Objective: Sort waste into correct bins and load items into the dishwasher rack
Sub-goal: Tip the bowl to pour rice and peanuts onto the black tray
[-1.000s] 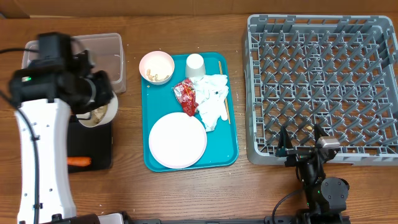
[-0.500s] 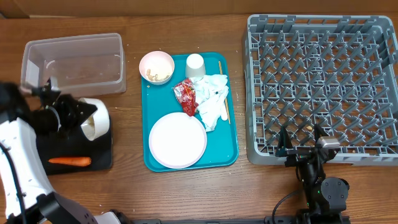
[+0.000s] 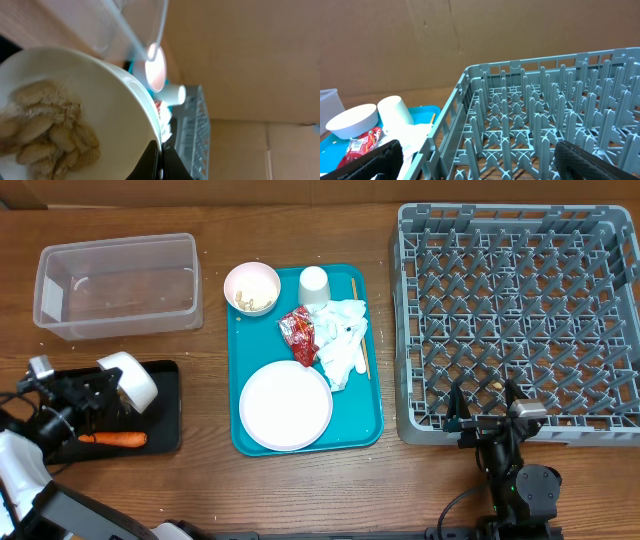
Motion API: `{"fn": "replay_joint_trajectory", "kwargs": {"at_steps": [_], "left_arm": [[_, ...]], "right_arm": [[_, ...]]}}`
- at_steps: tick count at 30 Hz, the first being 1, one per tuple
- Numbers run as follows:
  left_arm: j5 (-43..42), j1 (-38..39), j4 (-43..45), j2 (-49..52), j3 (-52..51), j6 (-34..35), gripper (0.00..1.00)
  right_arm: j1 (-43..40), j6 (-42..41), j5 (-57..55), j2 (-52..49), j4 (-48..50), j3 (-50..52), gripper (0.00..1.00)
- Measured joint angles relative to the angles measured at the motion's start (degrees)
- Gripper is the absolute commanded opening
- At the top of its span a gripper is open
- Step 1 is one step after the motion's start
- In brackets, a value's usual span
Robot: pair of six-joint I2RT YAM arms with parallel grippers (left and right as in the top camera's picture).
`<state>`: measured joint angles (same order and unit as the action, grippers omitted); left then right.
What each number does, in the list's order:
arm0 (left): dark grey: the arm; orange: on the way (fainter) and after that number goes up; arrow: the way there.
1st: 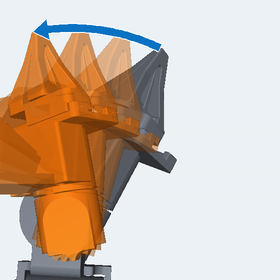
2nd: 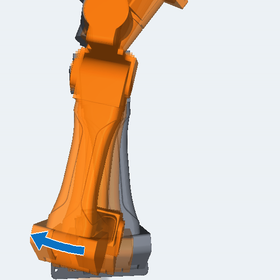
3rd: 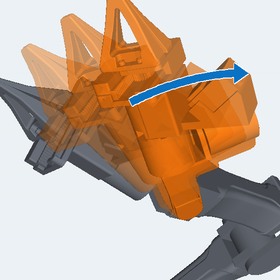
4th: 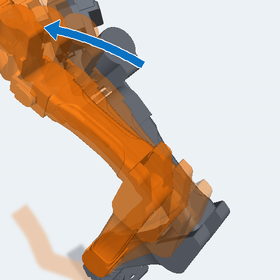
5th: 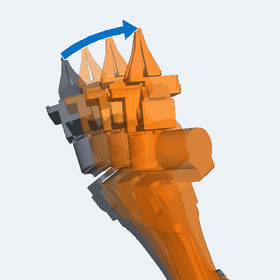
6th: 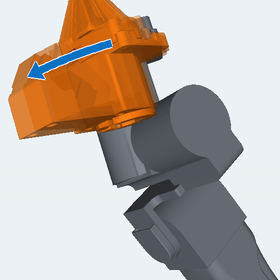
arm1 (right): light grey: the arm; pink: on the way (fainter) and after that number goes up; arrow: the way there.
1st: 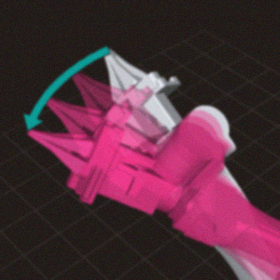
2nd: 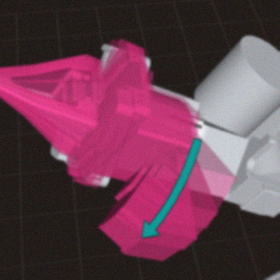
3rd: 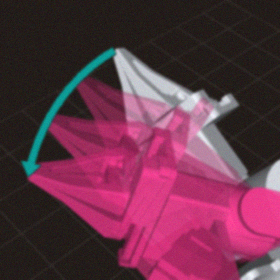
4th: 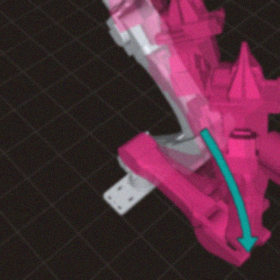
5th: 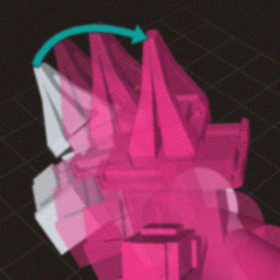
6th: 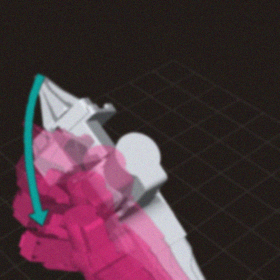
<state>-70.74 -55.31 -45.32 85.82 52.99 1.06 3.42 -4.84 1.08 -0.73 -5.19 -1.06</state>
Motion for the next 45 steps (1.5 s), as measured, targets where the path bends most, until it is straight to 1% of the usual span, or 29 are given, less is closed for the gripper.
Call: {"fn": "replay_joint_trajectory", "kwargs": {"at_steps": [3, 7, 13, 17, 23, 27, 29, 32, 34, 36, 41, 42, 44, 45], "left_arm": [[-2.0, -1.5, 3.0, 0.0, -1.3, 0.0, 0.04], [-4.6, -2.1, 3.4, 0.7, -1.4, 0.3, 0.04], [-10.6, -2.2, 3.2, 4.5, -1.4, 0.4, 0.04], [-13.1, -2.2, 0.5, 7.0, -1.7, 1.6, 0.04], [-14.4, -2.2, -1.0, 9.7, -2.0, 2.4, 0.04], [-15.0, -2.4, 3.1, 10.9, -2.3, 4.4, 0.04], [-15.9, -2.8, 1.2, 11.0, -2.3, 5.5, 0.04], [-16.8, -2.9, 3.1, 11.0, -2.3, 6.5, 0.04], [-17.4, -2.9, 1.9, 11.0, -2.3, 7.0, 0.04], [-17.6, -2.9, -1.7, 11.0, -2.3, 6.8, 0.04], [-17.6, -2.9, -1.8, 11.0, -2.4, 5.5, 0.04], [-17.7, -2.9, -1.1, 11.0, -2.4, 4.9, 0.04], [-17.8, -2.9, 3.8, 11.0, -2.5, 4.3, 0.04], [-18.0, -2.9, 4.7, 11.1, -2.5, 4.4, 0.04]], "right_arm": [[0.0, 0.0, 0.0, 0.0, 0.0, 0.0, 1.0], [0.0, 0.0, 0.0, 0.0, 0.0, 0.0, 1.0], [0.0, 0.0, 0.0, 0.0, 0.0, 0.0, 1.0], [0.0, 0.0, 0.0, 0.0, 0.0, 0.0, 1.0], [0.0, 0.0, 0.0, 0.0, 0.0, 0.0, 1.0], [0.0, 0.0, 0.0, 0.0, 0.0, 0.0, 1.0], [0.0, 0.0, 0.0, 0.0, 0.0, 0.0, 1.0], [0.0, 0.0, 0.0, 0.0, 0.0, 0.0, 1.0], [0.0, 0.0, 0.0, 0.0, 0.0, 0.0, 1.0], [0.0, 0.0, 0.0, 0.0, 0.0, 0.0, 1.0], [0.0, 0.0, 0.0, 0.0, 0.0, 0.0, 1.0], [0.0, 0.0, 0.0, 0.0, 0.0, 0.0, 1.0], [0.0, -0.1, 0.0, 0.0, 0.0, 0.0, 1.0], [0.0, 0.0, 0.0, 0.0, 0.0, 0.0, 1.0]]}}
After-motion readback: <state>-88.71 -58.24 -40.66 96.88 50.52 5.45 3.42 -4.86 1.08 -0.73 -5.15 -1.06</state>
